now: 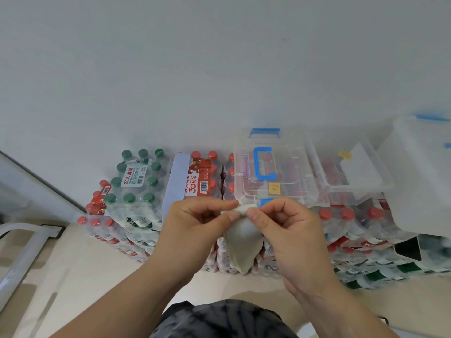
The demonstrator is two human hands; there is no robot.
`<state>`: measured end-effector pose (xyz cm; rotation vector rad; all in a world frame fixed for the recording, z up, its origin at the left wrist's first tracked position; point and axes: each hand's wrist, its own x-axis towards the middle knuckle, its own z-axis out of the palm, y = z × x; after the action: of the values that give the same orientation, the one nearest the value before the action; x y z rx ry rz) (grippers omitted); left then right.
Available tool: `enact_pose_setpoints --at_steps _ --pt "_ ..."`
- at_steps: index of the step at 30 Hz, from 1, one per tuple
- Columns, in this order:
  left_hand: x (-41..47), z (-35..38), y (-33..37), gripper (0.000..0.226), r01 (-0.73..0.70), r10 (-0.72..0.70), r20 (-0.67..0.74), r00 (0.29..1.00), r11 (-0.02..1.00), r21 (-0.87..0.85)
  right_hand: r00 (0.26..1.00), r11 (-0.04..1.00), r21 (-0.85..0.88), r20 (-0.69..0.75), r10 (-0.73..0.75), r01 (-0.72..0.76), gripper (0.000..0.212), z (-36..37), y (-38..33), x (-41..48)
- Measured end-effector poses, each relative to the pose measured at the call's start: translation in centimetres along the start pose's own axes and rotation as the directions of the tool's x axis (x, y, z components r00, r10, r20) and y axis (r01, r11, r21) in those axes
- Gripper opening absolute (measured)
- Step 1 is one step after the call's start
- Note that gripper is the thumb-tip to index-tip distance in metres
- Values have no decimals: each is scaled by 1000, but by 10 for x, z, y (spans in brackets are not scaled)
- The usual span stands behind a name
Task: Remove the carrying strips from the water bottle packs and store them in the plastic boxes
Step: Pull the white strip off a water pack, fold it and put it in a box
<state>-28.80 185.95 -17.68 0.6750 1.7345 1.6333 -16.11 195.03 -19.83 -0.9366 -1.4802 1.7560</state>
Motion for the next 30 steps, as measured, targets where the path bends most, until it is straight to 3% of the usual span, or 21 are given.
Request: enact_pose_setpoints --at_steps 2,5,13,30 --pt "2 -1 -1 16 -3 2 -27 1000 999 -40 999 1000 3 32 -6 6 8 -1 -1 2" --pt "6 -2 -1 14 12 -16 -44 999 997 -76 997 998 -66 81 12 -7 27 -4 -2 6" --pt "6 0 0 14 59 -61 -18 998 991 -118 987 994 -79 137 83 -73 44 -4 -8 8" --pt "5 4 6 17 72 -75 -15 997 982 -175 992 995 -78 108 65 -57 43 -7 -10 11"
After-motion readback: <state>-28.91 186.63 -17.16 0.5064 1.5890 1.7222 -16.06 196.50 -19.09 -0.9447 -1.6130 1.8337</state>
